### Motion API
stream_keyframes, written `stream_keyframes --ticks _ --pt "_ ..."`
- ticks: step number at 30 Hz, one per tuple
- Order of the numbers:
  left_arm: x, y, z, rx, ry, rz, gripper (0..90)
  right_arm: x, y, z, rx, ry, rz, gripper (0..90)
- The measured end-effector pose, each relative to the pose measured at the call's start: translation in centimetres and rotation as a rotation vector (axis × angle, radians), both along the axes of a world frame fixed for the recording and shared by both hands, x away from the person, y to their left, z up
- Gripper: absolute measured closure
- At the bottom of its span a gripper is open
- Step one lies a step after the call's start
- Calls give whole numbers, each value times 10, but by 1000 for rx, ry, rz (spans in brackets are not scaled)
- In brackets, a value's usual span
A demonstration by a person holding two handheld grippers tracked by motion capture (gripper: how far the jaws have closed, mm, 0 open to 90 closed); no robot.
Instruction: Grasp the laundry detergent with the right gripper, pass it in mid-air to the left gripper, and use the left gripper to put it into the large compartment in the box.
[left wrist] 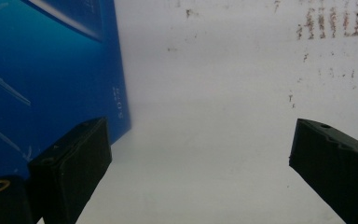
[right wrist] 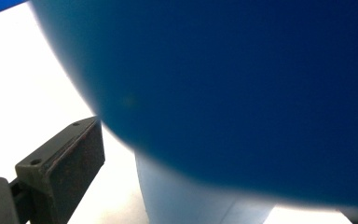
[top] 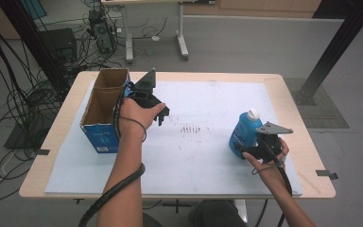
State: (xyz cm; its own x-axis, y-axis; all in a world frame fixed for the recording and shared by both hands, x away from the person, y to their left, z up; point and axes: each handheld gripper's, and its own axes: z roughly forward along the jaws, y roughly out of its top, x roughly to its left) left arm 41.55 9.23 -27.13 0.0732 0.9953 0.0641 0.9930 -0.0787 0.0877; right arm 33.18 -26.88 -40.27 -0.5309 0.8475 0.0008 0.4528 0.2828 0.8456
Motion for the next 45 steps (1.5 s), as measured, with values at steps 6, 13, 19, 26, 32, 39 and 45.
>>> stream_keyframes --ticks 6,13,19,26,32,39,45 --pt "0 0 0 0 -1 -1 60 0 2 0 -7 -9 1 23" --pt "0 1 0 1 -4 1 59 0 2 1 -16 -6 2 23" --pt "-1 0 0 -1 -4 0 60 1 1 2 -21 -2 3 23" --pt "0 0 0 0 -1 0 60 1 0 3 -26 5 5 24" --pt "0 -1 -1 0 2 0 60 1 0 2 -31 9 10 26" --pt "0 0 -2 -1 2 -1 59 1 0 3 -30 8 8 26" --pt "0 0 -1 -3 1 -2 59 2 1 3 -34 9 10 26"
